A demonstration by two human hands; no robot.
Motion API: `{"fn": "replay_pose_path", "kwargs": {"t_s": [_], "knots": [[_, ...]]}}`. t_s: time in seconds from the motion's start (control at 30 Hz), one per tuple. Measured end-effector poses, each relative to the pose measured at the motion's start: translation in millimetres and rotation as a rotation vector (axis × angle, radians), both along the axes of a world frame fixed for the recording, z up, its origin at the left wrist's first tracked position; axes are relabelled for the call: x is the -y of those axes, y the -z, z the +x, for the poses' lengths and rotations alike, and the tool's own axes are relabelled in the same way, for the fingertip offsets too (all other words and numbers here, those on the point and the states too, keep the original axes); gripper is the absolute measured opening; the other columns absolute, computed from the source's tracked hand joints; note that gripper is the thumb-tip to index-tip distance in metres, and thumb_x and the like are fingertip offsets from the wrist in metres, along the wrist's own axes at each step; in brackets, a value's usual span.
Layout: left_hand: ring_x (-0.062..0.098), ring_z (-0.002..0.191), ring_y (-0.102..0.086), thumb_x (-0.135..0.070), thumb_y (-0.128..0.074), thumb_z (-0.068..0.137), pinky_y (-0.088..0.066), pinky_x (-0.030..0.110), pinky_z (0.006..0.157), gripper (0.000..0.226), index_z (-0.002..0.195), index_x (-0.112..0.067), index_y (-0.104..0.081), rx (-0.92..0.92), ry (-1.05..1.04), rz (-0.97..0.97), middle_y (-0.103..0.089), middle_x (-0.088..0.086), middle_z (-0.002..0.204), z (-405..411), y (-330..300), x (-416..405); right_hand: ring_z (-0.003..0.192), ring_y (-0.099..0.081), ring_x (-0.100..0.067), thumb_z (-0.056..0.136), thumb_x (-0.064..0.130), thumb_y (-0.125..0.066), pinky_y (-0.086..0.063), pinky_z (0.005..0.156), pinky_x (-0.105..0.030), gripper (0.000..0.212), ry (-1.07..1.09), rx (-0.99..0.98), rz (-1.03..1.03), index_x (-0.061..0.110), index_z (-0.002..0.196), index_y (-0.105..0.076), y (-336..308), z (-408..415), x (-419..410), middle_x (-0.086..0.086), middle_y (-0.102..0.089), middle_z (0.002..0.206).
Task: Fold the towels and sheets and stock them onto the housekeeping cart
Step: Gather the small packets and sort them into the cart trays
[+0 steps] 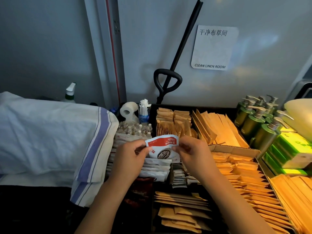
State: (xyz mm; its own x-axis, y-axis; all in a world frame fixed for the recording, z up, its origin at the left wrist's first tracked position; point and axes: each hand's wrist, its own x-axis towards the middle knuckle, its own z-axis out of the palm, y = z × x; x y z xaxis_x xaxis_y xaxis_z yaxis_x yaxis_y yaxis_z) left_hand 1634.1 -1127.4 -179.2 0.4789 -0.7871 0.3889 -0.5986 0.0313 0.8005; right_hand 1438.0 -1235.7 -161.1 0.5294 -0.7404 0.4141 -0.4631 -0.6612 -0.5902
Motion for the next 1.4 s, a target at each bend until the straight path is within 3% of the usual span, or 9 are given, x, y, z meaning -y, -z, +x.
{"fn": "replay_pose_path", "kwargs": {"t_s": [0.13,0.2,0.37,0.47,0.6,0.8,1.07,1.23,1.4], "knots": [[-0.007,0.078,-0.067,-0.026,-0.081,0.088,-0.049,0.010,0.059,0.012,0.077,-0.027,-0.074,0.070,-0.025,0.063,-0.071,-0.025,0.077,8,-4,-1,0.084,-0.065,-0.001,0.092,0.028,-0.076,-0.054,0.069,-0.023,0.003,-0.004,0.067,0.080,0.028,0.094,-0.076,4,0,-2,0.017,-0.071,0.086],[-0.007,0.076,-0.065,-0.027,-0.081,0.087,-0.046,0.011,0.056,0.014,0.076,-0.028,-0.073,0.123,-0.026,0.126,-0.067,-0.031,0.077,17,-4,-4,0.079,-0.064,-0.004,0.092,0.028,-0.076,-0.056,0.068,-0.027,0.002,-0.026,0.012,0.133,0.027,0.092,-0.076,8,5,-6,0.013,-0.071,0.083],[-0.001,0.074,-0.067,-0.027,-0.081,0.087,-0.060,0.033,0.068,0.010,0.094,-0.032,-0.076,0.218,-0.034,0.164,-0.071,-0.022,0.077,25,-3,-13,0.077,-0.065,0.003,0.090,0.027,-0.079,-0.051,0.064,-0.015,0.021,-0.092,-0.040,0.139,0.039,0.075,-0.069,9,10,-8,0.023,-0.069,0.076],[-0.001,0.073,-0.066,-0.024,-0.079,0.087,-0.055,0.025,0.063,0.016,0.096,-0.035,-0.072,0.242,-0.051,0.089,-0.069,-0.026,0.079,29,-6,-16,0.085,-0.070,0.000,0.090,0.029,-0.077,-0.061,0.074,-0.027,0.002,-0.130,-0.003,0.203,0.027,0.090,-0.077,9,11,-10,0.016,-0.075,0.088],[0.006,0.074,-0.067,-0.027,-0.079,0.088,-0.056,0.031,0.068,0.007,0.091,-0.033,-0.076,0.306,-0.027,0.294,-0.072,-0.021,0.078,28,-5,-12,0.079,-0.070,-0.004,0.090,0.028,-0.077,-0.061,0.074,-0.036,0.007,-0.106,-0.125,0.237,0.023,0.087,-0.079,11,18,-11,0.010,-0.075,0.083],[-0.002,0.085,-0.067,-0.026,-0.081,0.086,-0.057,0.022,0.075,0.027,0.110,-0.037,-0.075,0.255,-0.048,0.107,-0.070,-0.026,0.092,25,-4,-18,0.080,-0.064,0.003,0.084,0.038,-0.082,-0.051,0.061,-0.016,0.010,-0.027,-0.092,0.003,0.037,0.093,-0.076,-3,16,-14,0.026,-0.068,0.080],[0.002,0.069,-0.065,-0.018,-0.083,0.085,-0.059,0.034,0.067,0.014,0.093,-0.030,-0.081,0.261,-0.028,0.087,-0.075,-0.014,0.077,10,-2,-11,0.066,-0.063,-0.006,0.087,0.023,-0.079,-0.054,0.062,-0.030,0.002,-0.135,-0.219,0.017,0.022,0.086,-0.080,3,24,-9,0.009,-0.070,0.072],[-0.002,0.075,-0.065,-0.022,-0.082,0.085,-0.056,0.022,0.073,0.017,0.096,-0.035,-0.082,0.263,0.008,0.176,-0.077,-0.018,0.086,12,1,-10,0.064,-0.064,-0.009,0.086,0.033,-0.082,-0.056,0.062,-0.036,0.012,-0.195,-0.237,0.058,0.021,0.082,-0.080,7,23,-6,0.008,-0.071,0.072],[0.004,0.087,-0.068,-0.028,-0.082,0.085,-0.058,0.029,0.083,0.017,0.100,-0.037,-0.082,0.303,-0.006,0.289,-0.078,-0.014,0.095,15,-1,-11,0.060,-0.059,-0.014,0.087,0.029,-0.080,-0.050,0.058,-0.032,0.020,-0.227,-0.292,-0.004,0.016,0.072,-0.075,7,30,-7,0.003,-0.067,0.066]]}}
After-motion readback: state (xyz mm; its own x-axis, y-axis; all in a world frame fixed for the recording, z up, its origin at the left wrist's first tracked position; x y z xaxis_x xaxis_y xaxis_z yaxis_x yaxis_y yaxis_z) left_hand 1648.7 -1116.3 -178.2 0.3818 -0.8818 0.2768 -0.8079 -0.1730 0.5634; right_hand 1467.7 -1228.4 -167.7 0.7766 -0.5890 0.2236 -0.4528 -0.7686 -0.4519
